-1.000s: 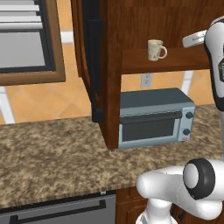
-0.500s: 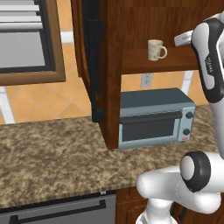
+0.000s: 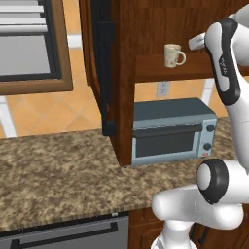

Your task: Gather all objects into one cabinet and sort the glasses and bowls to opposite sides.

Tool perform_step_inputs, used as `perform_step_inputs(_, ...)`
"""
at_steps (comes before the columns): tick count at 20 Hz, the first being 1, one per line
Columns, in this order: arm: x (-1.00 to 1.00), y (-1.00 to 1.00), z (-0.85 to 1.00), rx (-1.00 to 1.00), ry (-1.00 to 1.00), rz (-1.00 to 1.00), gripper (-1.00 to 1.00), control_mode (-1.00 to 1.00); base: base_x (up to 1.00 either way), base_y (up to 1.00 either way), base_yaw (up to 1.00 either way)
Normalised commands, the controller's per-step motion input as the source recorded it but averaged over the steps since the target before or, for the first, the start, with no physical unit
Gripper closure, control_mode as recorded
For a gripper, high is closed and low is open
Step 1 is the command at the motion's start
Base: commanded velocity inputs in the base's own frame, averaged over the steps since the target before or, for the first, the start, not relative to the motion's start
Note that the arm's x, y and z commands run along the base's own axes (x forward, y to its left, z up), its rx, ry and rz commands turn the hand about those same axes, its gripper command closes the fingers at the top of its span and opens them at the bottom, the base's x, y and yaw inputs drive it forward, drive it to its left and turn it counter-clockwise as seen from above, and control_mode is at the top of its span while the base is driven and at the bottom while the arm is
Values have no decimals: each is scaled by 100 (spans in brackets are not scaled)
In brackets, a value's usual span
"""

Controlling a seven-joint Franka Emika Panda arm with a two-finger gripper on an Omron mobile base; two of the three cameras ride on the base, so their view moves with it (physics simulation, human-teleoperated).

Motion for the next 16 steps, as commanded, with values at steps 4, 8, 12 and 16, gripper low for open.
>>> perform_step_inputs(4,9,0,-20,0,0,0,-100,-100,0,0,0)
perform_step_inputs(8,7,0,-29,-1,0,0,-100,-100,0,0,0)
perform_step_inputs(12,21,0,-3,0,0,0,-100,-100,0,0,0)
perform_step_inputs(16,40,0,0,0,0,-1,-100,-100,0,0,0)
